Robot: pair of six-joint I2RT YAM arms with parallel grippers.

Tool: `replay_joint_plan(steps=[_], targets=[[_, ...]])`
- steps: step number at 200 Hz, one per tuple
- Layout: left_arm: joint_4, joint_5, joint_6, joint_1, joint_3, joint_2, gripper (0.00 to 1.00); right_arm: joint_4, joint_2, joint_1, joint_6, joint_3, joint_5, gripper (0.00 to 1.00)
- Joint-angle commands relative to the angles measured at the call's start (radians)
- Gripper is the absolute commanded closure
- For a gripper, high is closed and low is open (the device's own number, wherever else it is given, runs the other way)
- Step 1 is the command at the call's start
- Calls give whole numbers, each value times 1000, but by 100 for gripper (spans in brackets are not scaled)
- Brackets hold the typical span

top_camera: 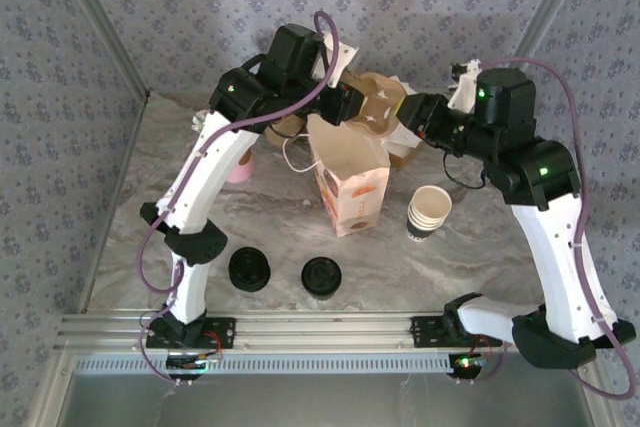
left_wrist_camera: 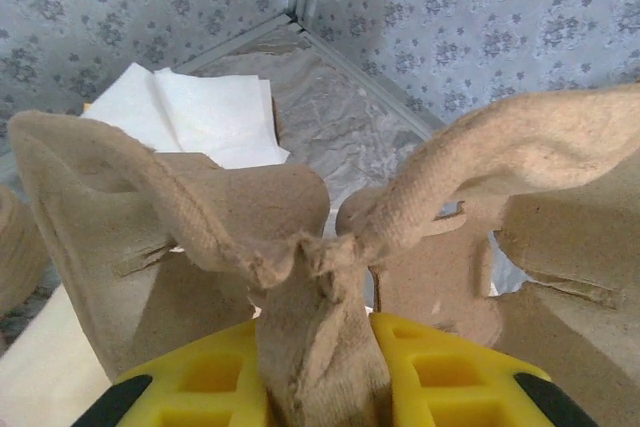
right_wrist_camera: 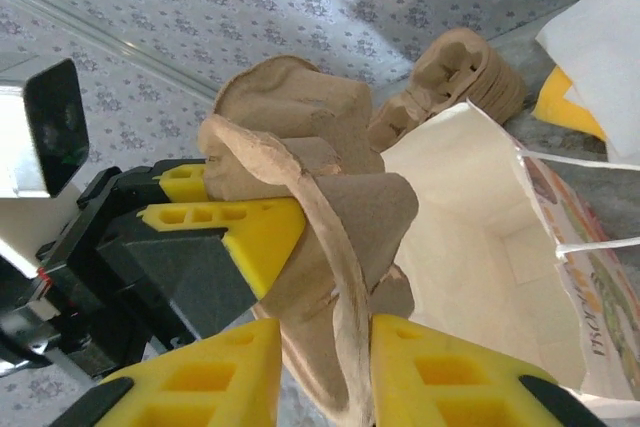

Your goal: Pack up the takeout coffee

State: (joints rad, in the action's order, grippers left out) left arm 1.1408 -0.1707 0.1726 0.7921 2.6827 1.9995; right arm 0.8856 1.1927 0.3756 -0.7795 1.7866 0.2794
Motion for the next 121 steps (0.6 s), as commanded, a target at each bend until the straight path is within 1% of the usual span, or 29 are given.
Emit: replay_joint_plan(steps=[1, 16, 30, 46, 57, 94, 108, 121], targets=[[-20, 62, -53, -6, 21, -22, 78, 56, -41, -21, 33, 51, -61, 69], [-8, 85, -99, -4, 16, -31, 77, 95, -68, -47, 15, 37, -129, 68], [4, 115, -147, -1, 2, -40, 77, 144, -85, -78, 2, 7, -149, 68], [20, 168, -204, 4, -25, -55, 77, 207, -83, -106, -11, -34, -135, 68], [32, 229, -237, 12, -46, -66, 77, 241, -72, -113, -21, -66, -107, 68], [46, 393, -373, 58, -136, -97, 77, 204, -21, -95, -4, -158, -17, 66], [48, 435, -426, 81, -164, -101, 77, 190, 7, -65, 11, -168, 0, 65], [49, 471, -460, 96, -182, -101, 80, 194, 36, -32, 27, -175, 3, 64]])
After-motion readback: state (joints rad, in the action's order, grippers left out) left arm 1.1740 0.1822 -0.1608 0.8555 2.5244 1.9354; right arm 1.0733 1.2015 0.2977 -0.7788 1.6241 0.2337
